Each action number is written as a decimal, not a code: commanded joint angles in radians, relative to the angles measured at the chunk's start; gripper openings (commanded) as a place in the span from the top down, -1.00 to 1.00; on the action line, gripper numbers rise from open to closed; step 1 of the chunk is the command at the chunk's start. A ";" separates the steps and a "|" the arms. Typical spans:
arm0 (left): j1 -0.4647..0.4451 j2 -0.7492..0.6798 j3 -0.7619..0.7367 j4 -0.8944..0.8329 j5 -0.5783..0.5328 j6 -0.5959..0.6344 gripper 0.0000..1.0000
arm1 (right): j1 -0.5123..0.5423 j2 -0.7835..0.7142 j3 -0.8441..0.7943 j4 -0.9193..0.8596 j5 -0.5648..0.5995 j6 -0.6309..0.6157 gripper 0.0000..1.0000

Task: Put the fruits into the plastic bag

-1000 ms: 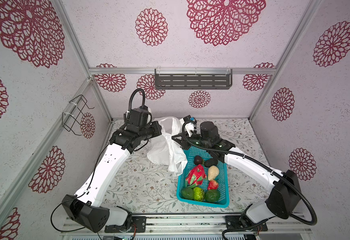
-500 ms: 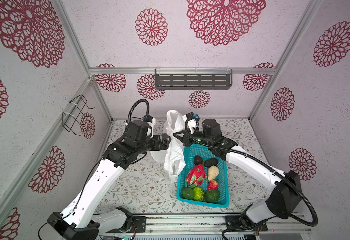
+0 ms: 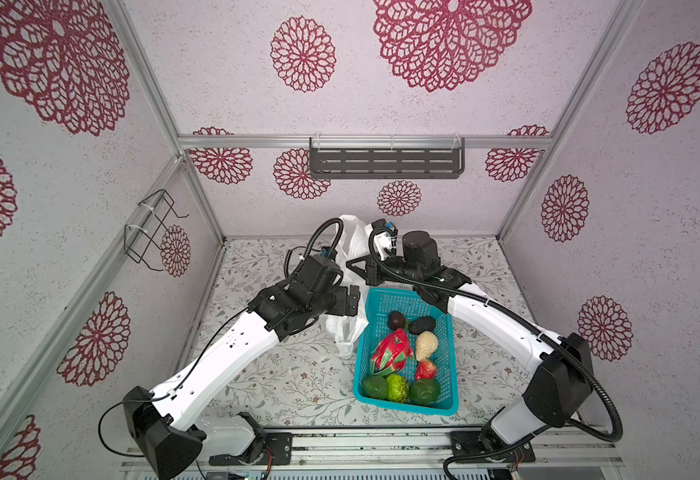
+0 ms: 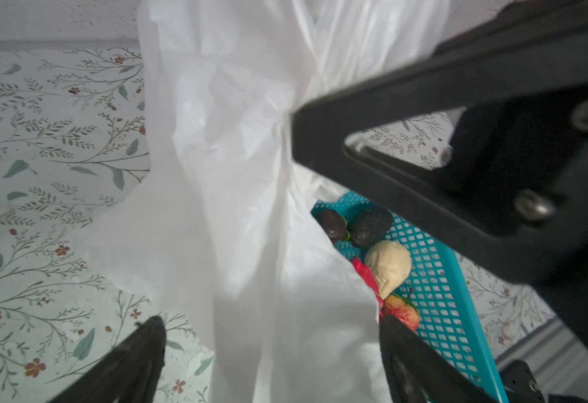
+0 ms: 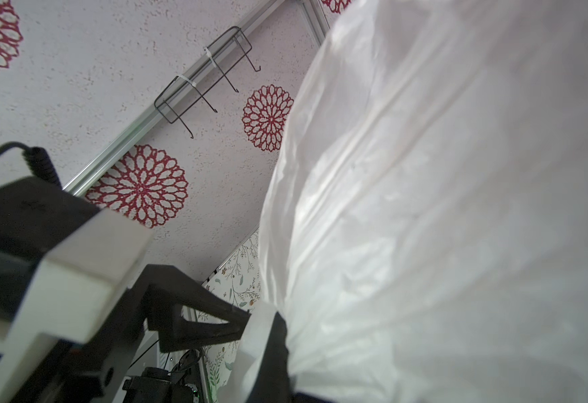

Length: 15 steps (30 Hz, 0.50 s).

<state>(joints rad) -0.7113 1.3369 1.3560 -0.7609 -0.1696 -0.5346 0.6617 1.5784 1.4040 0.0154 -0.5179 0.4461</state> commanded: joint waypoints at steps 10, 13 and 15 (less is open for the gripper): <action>0.065 -0.052 -0.063 0.183 -0.053 -0.027 0.83 | -0.039 -0.031 0.055 -0.046 -0.055 0.025 1.00; 0.098 -0.091 -0.073 0.204 -0.011 -0.038 1.00 | -0.043 -0.041 0.060 -0.075 -0.056 0.013 1.00; 0.109 -0.109 -0.066 0.209 0.010 -0.031 1.00 | -0.043 -0.043 0.064 -0.097 -0.060 0.001 1.00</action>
<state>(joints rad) -0.6281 1.2743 1.2861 -0.5861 -0.1753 -0.5514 0.6338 1.5784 1.4296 -0.0551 -0.5831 0.4641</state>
